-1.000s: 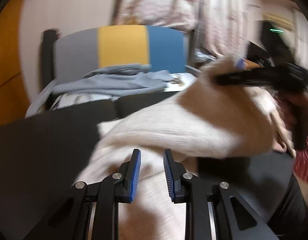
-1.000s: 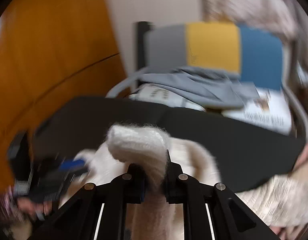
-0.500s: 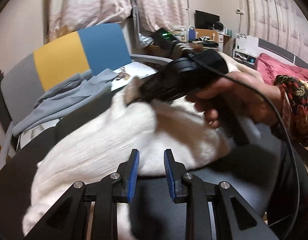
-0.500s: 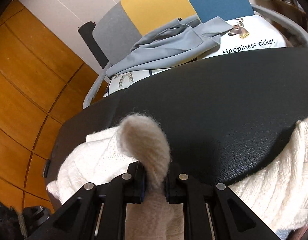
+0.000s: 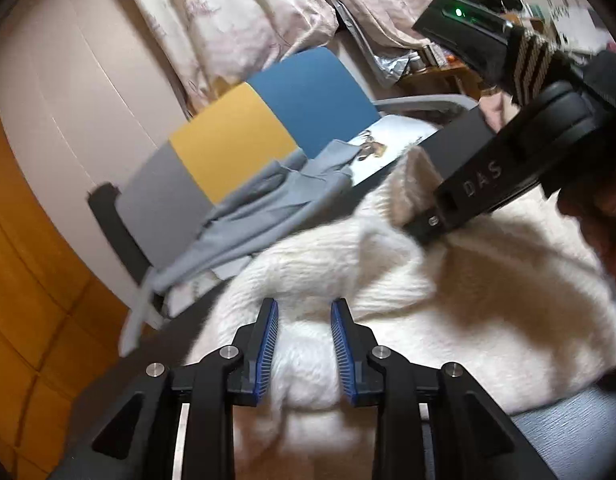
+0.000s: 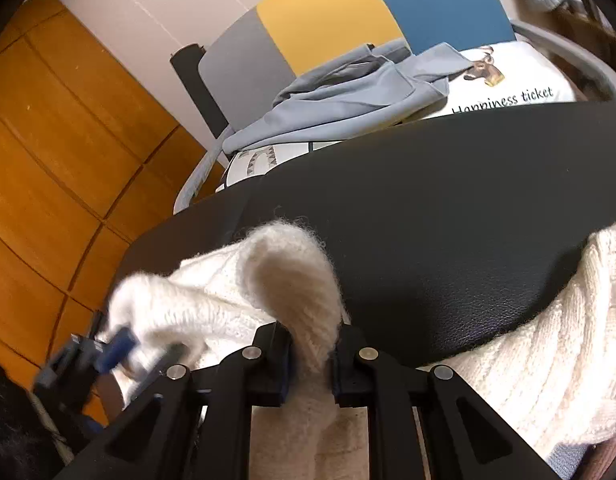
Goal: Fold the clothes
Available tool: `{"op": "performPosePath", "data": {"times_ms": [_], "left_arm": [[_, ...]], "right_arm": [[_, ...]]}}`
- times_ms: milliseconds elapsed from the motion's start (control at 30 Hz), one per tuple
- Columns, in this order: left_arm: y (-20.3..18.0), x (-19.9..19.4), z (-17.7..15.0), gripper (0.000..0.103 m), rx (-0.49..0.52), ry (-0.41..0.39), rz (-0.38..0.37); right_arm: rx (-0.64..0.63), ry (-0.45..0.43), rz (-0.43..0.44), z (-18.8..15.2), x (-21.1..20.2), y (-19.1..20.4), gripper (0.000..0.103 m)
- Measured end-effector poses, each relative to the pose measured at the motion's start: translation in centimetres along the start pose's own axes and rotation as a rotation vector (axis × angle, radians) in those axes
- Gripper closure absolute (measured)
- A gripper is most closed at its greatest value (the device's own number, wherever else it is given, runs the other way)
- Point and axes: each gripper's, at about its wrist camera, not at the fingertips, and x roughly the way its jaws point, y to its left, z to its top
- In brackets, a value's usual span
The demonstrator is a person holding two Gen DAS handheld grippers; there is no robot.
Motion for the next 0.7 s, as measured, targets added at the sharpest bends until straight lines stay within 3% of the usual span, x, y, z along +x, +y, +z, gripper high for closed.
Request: {"op": "performPosePath", "data": {"times_ms": [200, 500, 567, 700], "left_arm": [[0.0, -0.3, -0.7, 0.074, 0.062, -0.044, 0.085], [-1.4, 2.6, 0.2, 0.074, 0.173, -0.028, 0.149], [-1.2, 3.0, 0.5, 0.074, 0.157, -0.018, 0.067], [2.1, 2.0, 1.1, 0.074, -0.011, -0.005, -0.253]], "right_arm": [[-0.026, -0.011, -0.008, -0.7, -0.2, 0.8, 0.086], [-0.026, -0.019, -0.002, -1.5, -0.5, 0.8, 0.084], [-0.027, -0.019, -0.001, -1.5, -0.6, 0.7, 0.084], [-0.036, -0.014, -0.009, -1.6, -0.6, 0.7, 0.084]]}}
